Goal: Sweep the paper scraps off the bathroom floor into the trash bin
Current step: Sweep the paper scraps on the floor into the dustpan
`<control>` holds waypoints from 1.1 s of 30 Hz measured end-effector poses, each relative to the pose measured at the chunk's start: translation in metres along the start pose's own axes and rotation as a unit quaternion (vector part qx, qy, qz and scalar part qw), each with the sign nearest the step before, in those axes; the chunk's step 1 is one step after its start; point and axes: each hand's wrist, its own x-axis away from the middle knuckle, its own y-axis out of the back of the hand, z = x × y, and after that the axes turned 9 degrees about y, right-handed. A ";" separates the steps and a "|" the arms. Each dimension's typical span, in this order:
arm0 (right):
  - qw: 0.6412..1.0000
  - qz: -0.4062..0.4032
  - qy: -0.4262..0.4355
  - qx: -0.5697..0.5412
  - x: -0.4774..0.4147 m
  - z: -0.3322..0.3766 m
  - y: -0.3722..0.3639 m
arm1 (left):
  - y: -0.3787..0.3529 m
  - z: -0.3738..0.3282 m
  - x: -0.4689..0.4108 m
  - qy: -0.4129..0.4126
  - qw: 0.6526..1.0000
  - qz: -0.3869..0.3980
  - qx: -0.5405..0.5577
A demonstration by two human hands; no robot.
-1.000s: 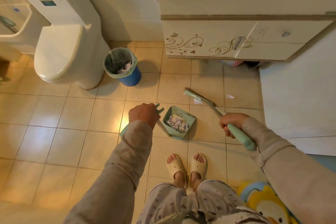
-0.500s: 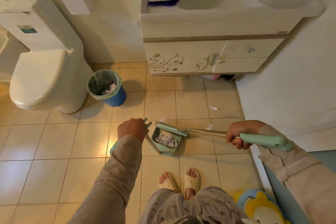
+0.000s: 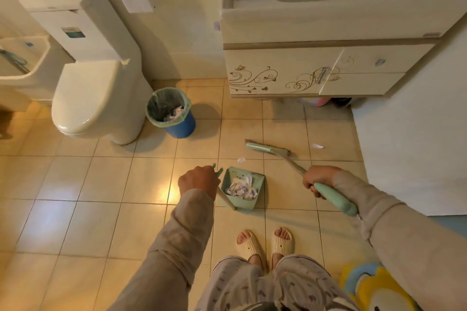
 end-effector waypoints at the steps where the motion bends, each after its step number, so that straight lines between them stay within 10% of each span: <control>1: 0.998 0.005 -0.001 0.057 0.002 0.002 -0.005 | -0.002 0.002 -0.001 0.006 1.000 0.001 0.005; 12: 0.990 0.100 -0.050 0.091 0.010 -0.022 0.022 | -0.004 0.008 -0.013 0.016 1.000 0.003 0.021; 33: 0.993 -0.051 -0.048 -0.095 0.062 -0.110 0.050 | 0.019 -0.038 -0.010 -0.162 0.984 -0.058 -0.051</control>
